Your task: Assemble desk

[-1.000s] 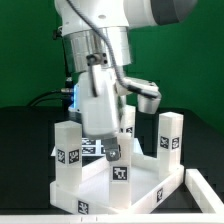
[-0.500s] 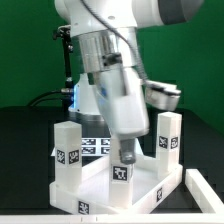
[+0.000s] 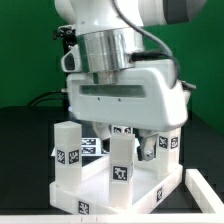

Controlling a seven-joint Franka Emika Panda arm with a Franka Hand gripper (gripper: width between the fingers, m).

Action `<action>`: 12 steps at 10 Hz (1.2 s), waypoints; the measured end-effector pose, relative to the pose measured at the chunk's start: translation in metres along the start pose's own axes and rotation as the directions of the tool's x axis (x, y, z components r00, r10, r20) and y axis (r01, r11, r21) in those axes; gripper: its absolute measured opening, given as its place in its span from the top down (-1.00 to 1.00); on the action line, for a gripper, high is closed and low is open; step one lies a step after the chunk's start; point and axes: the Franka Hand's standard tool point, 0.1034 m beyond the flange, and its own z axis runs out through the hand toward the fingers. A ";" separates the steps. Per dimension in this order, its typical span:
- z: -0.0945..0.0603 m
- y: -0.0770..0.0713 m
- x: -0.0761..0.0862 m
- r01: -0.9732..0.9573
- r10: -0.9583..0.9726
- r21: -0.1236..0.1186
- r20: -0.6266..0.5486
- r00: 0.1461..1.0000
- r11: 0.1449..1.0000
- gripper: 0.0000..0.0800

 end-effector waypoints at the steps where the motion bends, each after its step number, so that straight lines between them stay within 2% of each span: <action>1: -0.002 -0.005 0.000 0.190 -0.190 -0.029 -0.024 0.981 0.981 -0.62; 2: -0.003 -0.009 0.002 0.288 -0.289 -0.030 -0.047 0.956 0.957 -0.62; 3: -0.002 -0.009 0.001 0.247 -0.248 -0.023 -0.044 0.968 0.969 -0.62; 4: -0.002 -0.009 0.001 0.247 -0.248 -0.023 -0.044 0.968 0.969 -0.37; 5: -0.002 -0.009 0.001 0.237 -0.238 -0.022 -0.044 0.970 0.971 -0.02; 6: -0.002 -0.009 0.001 0.151 -0.151 -0.016 -0.044 0.988 0.988 -0.02; 7: -0.002 -0.008 0.001 0.078 -0.078 -0.015 -0.040 0.996 0.997 0.28; 10: -0.002 0.004 0.007 -0.291 0.291 -0.034 -0.014 0.957 0.956 0.28; 12: -0.004 0.014 0.016 -0.426 0.425 -0.031 -0.024 0.905 0.904 0.27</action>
Offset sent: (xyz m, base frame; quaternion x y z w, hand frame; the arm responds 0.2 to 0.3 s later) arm 0.0000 0.0000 0.0000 0.0000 0.0000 0.0000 1.0000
